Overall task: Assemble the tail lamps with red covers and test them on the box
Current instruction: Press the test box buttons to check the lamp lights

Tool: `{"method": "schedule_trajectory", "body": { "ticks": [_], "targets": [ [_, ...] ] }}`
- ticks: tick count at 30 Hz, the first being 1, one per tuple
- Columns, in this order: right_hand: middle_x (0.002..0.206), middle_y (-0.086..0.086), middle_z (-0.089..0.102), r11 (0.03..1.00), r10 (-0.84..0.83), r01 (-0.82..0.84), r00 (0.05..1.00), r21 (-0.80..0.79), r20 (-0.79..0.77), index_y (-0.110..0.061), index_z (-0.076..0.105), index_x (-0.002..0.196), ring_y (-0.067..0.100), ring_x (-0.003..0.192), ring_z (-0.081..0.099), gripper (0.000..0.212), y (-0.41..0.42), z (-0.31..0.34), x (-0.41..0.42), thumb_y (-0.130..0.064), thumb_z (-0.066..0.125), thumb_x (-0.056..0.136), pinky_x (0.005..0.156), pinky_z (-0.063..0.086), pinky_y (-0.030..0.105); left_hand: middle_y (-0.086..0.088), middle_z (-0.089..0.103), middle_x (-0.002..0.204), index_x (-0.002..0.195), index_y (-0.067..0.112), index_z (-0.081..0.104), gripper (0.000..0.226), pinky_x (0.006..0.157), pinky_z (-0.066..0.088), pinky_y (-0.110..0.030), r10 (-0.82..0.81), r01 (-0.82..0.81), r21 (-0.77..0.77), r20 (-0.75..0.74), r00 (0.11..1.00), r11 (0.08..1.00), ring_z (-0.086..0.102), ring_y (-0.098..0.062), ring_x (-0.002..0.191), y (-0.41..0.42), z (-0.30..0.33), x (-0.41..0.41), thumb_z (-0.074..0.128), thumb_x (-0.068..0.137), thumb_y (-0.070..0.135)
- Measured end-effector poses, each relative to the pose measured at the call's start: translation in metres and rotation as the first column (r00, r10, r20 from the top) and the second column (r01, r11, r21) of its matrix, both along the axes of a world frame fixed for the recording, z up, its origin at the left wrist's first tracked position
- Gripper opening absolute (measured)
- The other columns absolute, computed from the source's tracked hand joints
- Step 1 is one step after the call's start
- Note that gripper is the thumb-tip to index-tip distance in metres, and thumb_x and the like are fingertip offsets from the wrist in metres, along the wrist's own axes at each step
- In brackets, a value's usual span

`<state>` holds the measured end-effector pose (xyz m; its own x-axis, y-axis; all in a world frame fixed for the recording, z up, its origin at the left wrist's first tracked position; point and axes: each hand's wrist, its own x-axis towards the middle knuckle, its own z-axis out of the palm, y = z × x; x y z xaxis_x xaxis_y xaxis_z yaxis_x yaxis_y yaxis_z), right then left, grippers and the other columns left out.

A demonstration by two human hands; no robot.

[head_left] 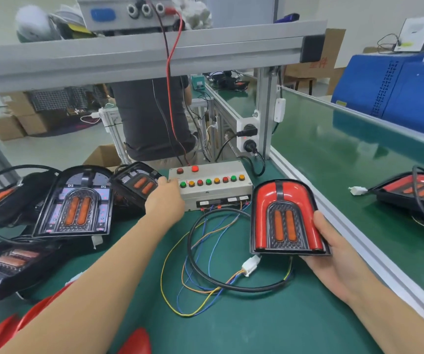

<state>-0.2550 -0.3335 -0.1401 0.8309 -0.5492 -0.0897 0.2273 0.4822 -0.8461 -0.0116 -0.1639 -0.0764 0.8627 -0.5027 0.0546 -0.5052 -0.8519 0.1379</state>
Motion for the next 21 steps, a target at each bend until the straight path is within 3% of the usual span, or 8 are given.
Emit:
{"method": "schedule_trajectory", "body": {
  "ticks": [5,10,16,21],
  "targets": [
    [0.123,0.008,0.068,0.999,0.008,-0.008,1.000,-0.036,0.000,-0.023,0.071,0.116,0.018,0.110,0.066,0.039,0.003,0.002,-0.003,-0.046,0.053,0.088,0.081,0.056,0.025,-0.015,0.036,0.130,0.133,0.005,0.043,0.043,0.072,0.043,-0.038,0.020,-0.022,0.061,0.037,0.999,0.998,0.055,-0.035,0.106,-0.008,-0.001,0.005,0.042,0.091,0.005],
    [0.125,0.011,0.066,0.999,-0.020,0.020,1.000,-0.033,0.008,-0.024,0.067,0.121,0.027,0.118,0.061,0.044,0.002,-0.002,-0.003,-0.049,0.055,0.087,0.103,0.042,0.046,-0.017,0.039,0.124,0.126,0.005,0.050,0.037,0.074,0.043,-0.041,0.054,-0.064,0.092,0.103,0.993,0.994,0.054,-0.036,0.107,-0.011,-0.007,0.007,0.045,0.090,0.008],
    [0.129,0.013,0.063,0.999,0.004,-0.003,1.000,-0.043,0.022,-0.017,0.057,0.133,0.029,0.121,0.059,0.055,0.002,-0.002,-0.002,-0.049,0.054,0.089,0.104,0.040,0.047,-0.018,0.047,0.124,0.126,0.007,0.050,0.037,0.081,0.044,-0.042,0.087,-0.091,0.044,0.094,0.992,0.995,0.053,-0.037,0.111,-0.012,-0.010,0.006,0.044,0.089,0.009],
    [0.127,0.011,0.064,0.998,0.003,-0.003,1.000,-0.058,0.006,-0.019,0.059,0.131,0.029,0.120,0.060,0.052,0.000,-0.005,-0.002,-0.048,0.054,0.088,0.104,0.041,0.047,-0.018,0.047,0.123,0.124,0.008,0.049,0.036,0.079,0.043,-0.041,0.094,-0.096,0.020,0.097,0.991,0.995,0.053,-0.037,0.109,-0.007,-0.013,0.005,0.044,0.088,0.010]
  ]
}}
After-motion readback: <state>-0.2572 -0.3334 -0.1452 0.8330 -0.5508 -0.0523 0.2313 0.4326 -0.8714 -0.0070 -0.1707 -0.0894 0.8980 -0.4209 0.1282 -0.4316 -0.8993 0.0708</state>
